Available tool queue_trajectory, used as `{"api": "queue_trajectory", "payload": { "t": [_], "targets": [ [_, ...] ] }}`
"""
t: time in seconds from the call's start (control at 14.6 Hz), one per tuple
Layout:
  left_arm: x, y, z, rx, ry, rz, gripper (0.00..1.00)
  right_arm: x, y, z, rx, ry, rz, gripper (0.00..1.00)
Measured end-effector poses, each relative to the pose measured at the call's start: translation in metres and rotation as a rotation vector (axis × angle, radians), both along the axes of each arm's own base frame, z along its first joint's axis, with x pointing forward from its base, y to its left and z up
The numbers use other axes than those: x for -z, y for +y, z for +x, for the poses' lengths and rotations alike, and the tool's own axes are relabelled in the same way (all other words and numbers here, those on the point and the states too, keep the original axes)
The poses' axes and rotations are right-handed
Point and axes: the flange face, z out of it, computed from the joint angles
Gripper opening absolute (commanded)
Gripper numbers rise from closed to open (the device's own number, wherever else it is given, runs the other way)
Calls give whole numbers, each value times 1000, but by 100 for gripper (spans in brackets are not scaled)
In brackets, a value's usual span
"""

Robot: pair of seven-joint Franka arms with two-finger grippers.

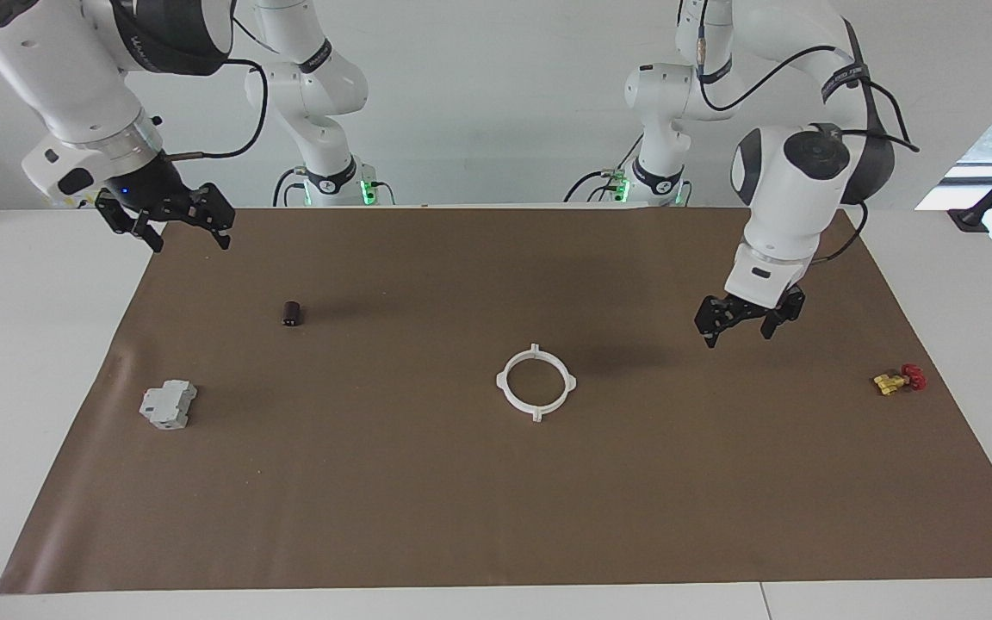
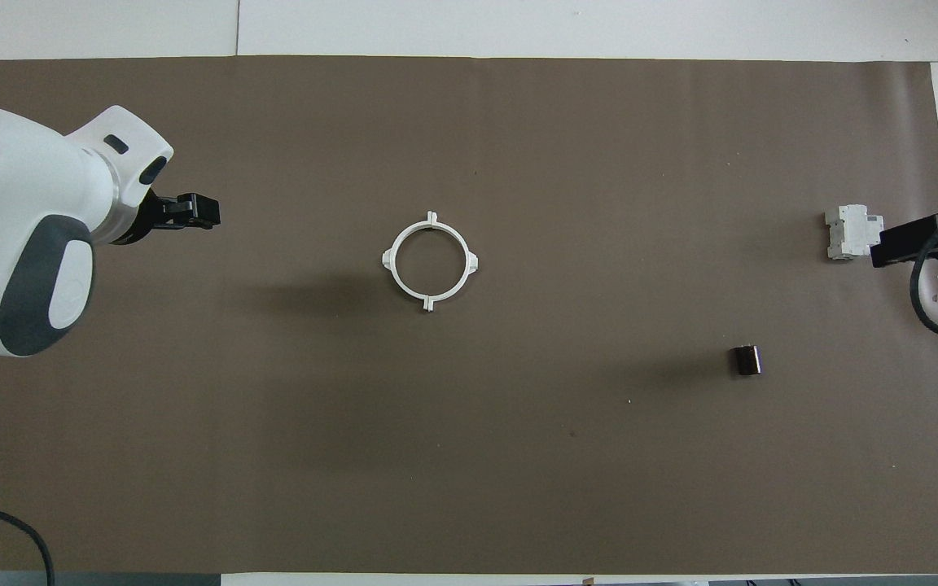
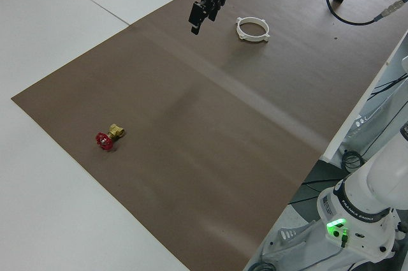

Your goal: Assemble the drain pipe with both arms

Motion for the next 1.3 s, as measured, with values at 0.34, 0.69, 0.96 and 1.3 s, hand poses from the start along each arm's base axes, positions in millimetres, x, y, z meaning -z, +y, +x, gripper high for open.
{"api": "queue_trajectory", "payload": {
  "t": [0.34,0.69,0.96,1.3],
  "targets": [
    [-72,36,-8,10,52,-60,100,-8,3,-1,-6,-5,0,100],
    [-110,85,-11,23,88,-73,100,-8,3,-1,-5,-5,0,100],
    [-127,103,-24,1,97,-76,100,-8,3,-1,-5,-2,0,100],
    [-134,128,-32,6,95,-76,100,-7,2,-1,-4,1,0,100]
  ]
}}
